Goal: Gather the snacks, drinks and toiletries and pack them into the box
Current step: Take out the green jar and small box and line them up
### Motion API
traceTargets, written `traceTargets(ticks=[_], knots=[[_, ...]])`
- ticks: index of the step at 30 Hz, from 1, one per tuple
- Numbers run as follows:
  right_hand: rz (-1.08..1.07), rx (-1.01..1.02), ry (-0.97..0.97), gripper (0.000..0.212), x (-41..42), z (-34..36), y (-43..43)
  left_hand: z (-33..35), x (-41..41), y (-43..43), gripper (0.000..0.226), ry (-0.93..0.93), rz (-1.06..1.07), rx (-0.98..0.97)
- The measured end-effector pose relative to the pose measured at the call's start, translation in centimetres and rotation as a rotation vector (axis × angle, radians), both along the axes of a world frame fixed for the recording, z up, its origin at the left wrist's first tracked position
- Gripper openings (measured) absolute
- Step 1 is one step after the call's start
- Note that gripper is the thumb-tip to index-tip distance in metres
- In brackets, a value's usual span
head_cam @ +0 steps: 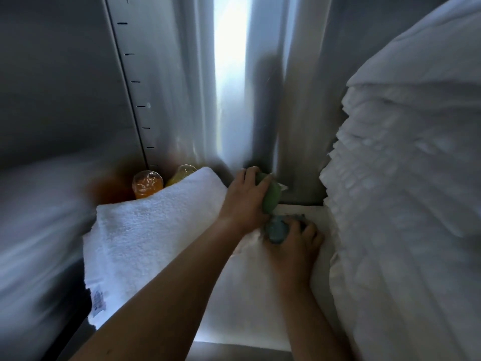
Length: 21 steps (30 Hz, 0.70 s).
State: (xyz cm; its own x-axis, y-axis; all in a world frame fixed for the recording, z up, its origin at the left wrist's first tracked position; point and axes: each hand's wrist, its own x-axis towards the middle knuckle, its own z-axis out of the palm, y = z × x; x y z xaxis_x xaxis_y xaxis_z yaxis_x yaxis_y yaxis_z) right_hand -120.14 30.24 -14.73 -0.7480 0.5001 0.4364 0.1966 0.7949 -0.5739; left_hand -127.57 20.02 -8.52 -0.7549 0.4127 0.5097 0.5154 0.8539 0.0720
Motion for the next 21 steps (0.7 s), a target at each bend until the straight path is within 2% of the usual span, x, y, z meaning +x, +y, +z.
traceTargets(ticks=[4, 6, 11, 14, 21], knots=[[0.065, 0.077, 0.012, 0.059, 3.6, -0.7, -1.2, 0.7, 3.8, -1.7, 0.087, 0.104, -0.074, 0.265], [0.077, 0.054, 0.015, 0.063, 5.4, -0.9, -1.3, 1.1, 6.1, -2.6, 0.087, 0.151, -0.103, 0.331], [0.131, 0.037, -0.013, 0.068, 9.9, -1.1, -2.7, 0.7, 12.6, -6.7, 0.085, 0.163, -0.089, 0.339], [0.156, 0.007, 0.002, 0.070, 12.3, -0.9, -3.8, -1.0, 17.0, -9.7, 0.086, 0.109, -0.028, 0.288], [0.158, -0.025, 0.035, 0.070, 19.8, -1.0, -6.8, -4.3, 26.6, -15.6, 0.095, -0.041, 0.134, 0.302]])
